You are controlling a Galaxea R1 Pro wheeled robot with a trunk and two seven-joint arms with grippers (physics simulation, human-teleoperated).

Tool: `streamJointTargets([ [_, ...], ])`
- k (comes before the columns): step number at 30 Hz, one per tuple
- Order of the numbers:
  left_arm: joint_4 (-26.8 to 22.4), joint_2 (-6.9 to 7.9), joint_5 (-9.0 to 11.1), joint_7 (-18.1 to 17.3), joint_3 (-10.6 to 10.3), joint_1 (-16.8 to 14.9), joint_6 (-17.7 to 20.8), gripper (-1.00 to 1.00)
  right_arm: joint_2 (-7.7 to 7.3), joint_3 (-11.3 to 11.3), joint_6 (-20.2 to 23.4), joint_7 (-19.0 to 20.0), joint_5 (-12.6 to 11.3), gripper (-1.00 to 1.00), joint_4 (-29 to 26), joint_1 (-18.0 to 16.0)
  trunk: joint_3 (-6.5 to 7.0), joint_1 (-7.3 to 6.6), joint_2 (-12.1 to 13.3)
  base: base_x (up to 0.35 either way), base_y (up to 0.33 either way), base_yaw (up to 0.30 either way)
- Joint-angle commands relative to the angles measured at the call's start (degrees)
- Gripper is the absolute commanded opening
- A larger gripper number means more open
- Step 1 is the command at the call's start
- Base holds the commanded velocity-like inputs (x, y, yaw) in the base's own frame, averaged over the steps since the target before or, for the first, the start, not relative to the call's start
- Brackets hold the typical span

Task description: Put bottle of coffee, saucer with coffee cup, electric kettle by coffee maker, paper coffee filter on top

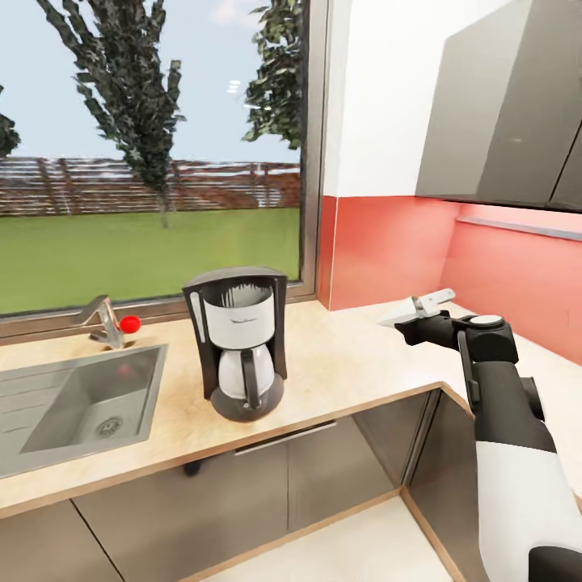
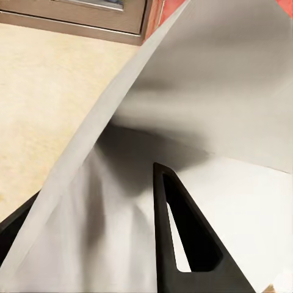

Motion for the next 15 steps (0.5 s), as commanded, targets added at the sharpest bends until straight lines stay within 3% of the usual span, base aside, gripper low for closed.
streamJointTargets([
  [1, -0.1, -0.03, -0.2, -0.1, 0.4, 0.0, -0.1, 1.0, 0.02, 0.0, 0.2, 0.6, 0.6, -1.0, -0.1, -0.1, -0.12, 0.04, -0.1, 0.0, 0.275, -0.036],
  [5, 0.0, 0.0, -0.2, -0.1, 0.4, 0.0, 0.0, 1.0, 0.05, 0.8, 3.3, 0.6, 1.0, -1.0, 0.1, -0.1, -0.12, 0.04, -0.1, 0.0, 0.184, -0.011],
  [9, 0.0, 0.0, -0.2, -0.1, 0.3, 0.0, 0.1, 1.0, 0.38, 8.6, 10.2, 0.6, 6.8, -1.0, 0.3, -1.0, -0.12, 0.04, -0.1, 0.0, 0.033, -0.002],
  [10, 0.0, 0.0, -0.2, -0.1, 0.3, 0.0, 0.1, 1.0, 0.98, 10.6, 10.9, 0.6, 9.5, -1.0, 0.4, -2.8, -0.12, 0.04, -0.1, 0.0, 0.008, 0.0],
  [13, 0.0, 0.0, -0.2, -0.1, 0.3, 0.0, 0.1, 1.0, 3.06, 12.1, 10.9, 0.6, 14.0, -1.0, 3.9, -7.7, -0.12, 0.04, -0.1, 0.0, 0.003, 0.0],
  [15, 0.0, 0.0, -0.3, -0.1, 0.3, 0.0, 0.1, 1.0, 3.85, 12.4, 10.9, 0.6, 15.8, -1.0, 11.8, -13.2, -0.12, 0.04, -0.1, 0.0, 0.001, 0.0],
])
